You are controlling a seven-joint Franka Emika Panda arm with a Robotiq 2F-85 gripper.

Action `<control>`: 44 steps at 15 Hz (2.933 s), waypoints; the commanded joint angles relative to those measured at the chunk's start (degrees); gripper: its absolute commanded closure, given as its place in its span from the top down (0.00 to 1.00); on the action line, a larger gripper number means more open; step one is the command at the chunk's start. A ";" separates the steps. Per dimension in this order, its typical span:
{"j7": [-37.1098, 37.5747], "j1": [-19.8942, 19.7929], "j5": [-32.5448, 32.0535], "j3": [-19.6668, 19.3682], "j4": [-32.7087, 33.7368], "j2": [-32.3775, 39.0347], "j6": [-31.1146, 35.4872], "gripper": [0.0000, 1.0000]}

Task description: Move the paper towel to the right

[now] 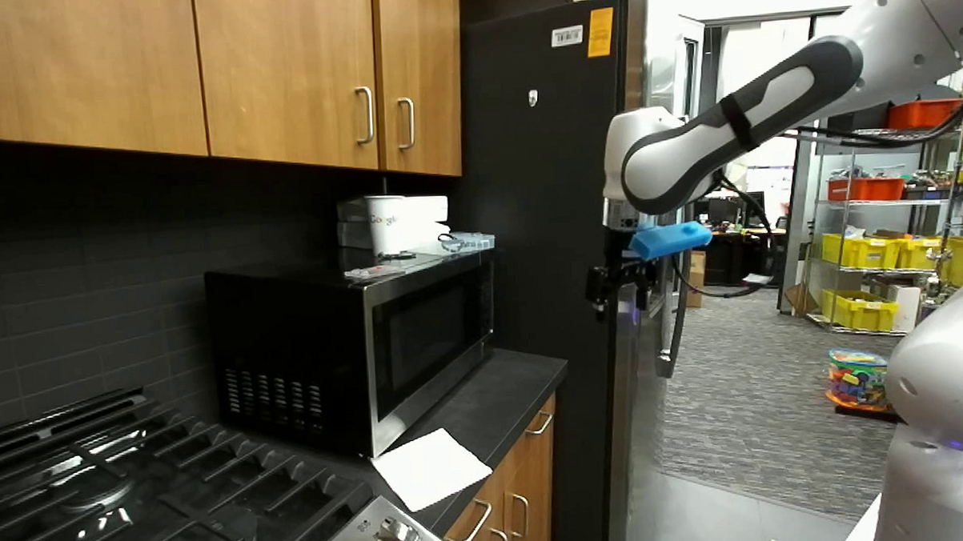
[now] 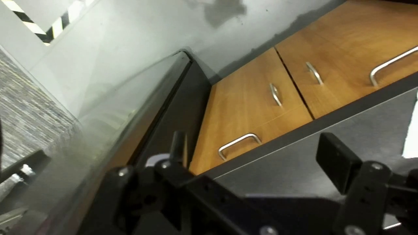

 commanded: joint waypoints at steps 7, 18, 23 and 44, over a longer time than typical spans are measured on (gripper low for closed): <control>-18.29 16.95 27.40 -7.09 -13.85 -1.91 19.98 1.00; -23.31 20.70 26.33 -2.65 -8.76 5.79 13.48 1.00; -20.93 18.48 21.01 1.44 -3.64 10.89 13.75 1.00; 1.76 19.54 16.36 10.57 16.50 39.09 28.54 1.00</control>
